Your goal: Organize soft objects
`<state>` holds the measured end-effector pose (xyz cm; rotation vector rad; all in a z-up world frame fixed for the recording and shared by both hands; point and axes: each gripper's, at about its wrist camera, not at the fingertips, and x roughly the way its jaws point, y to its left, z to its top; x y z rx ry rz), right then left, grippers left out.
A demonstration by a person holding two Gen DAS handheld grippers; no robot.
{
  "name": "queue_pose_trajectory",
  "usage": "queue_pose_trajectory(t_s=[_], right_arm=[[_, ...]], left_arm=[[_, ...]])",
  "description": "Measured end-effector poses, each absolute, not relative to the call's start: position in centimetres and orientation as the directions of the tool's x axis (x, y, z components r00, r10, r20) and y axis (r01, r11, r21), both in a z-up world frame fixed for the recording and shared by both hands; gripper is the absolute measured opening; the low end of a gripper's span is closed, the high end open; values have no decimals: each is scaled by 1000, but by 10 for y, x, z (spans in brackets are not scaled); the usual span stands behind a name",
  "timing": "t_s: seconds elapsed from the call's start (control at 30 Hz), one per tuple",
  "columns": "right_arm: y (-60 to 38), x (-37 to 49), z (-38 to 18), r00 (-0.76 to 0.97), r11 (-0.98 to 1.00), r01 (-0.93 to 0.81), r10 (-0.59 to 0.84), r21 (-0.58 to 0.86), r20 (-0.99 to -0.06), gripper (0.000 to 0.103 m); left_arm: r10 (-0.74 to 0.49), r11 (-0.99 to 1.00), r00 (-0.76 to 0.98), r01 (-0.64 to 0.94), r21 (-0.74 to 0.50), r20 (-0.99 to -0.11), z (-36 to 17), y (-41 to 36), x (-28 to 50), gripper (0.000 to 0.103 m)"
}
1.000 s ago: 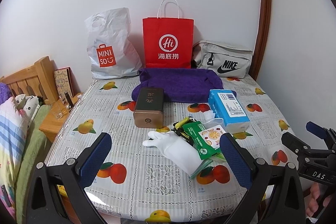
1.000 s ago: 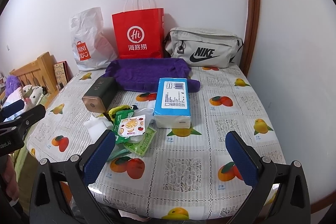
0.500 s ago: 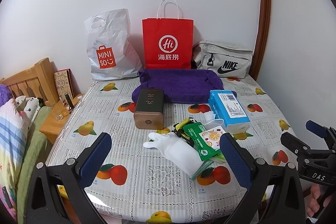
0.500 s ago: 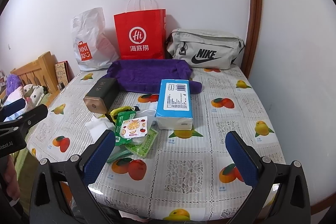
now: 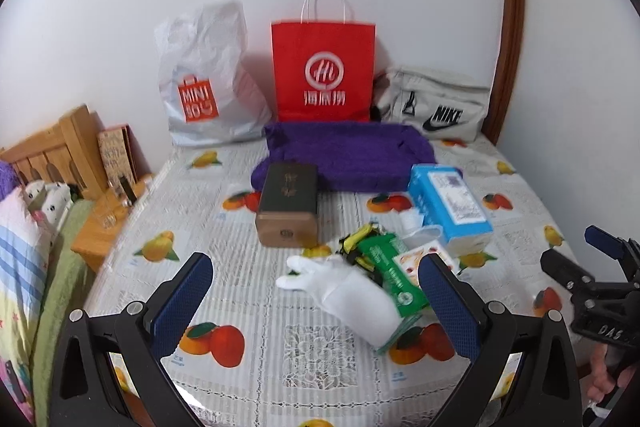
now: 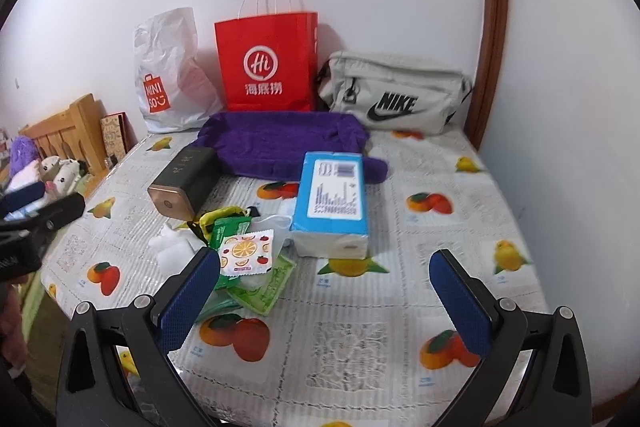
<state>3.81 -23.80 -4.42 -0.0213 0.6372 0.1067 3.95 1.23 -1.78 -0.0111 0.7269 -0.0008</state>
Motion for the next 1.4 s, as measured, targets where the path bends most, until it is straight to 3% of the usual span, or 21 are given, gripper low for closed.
queue_pose_trajectory(t_s=[0.2,0.37,0.8,1.13,1.4], right_arm=[[-224,65,-76,756,983,-175,171,57,-632,102],[-194,90,-97,727,969,-246,179,-9,-663,101],[-154,136,-141,636,949,-313,174,-45,-752,100],[-150,137,-146,622,934,-353,195,-49,-758,62],[-155,127,-134,640,929,-368,220,-42,-736,55]], left_arm=[[34,998,705,-57,-9,-708,-61,28,59,103],[46,997,655,-74,-3,-754,-88,38,69,102],[-30,995,603,-61,-84,-797,-129,51,90,103],[-49,994,604,-52,-100,-796,-132,56,90,103],[-78,992,607,-34,-124,-791,-129,56,88,103]])
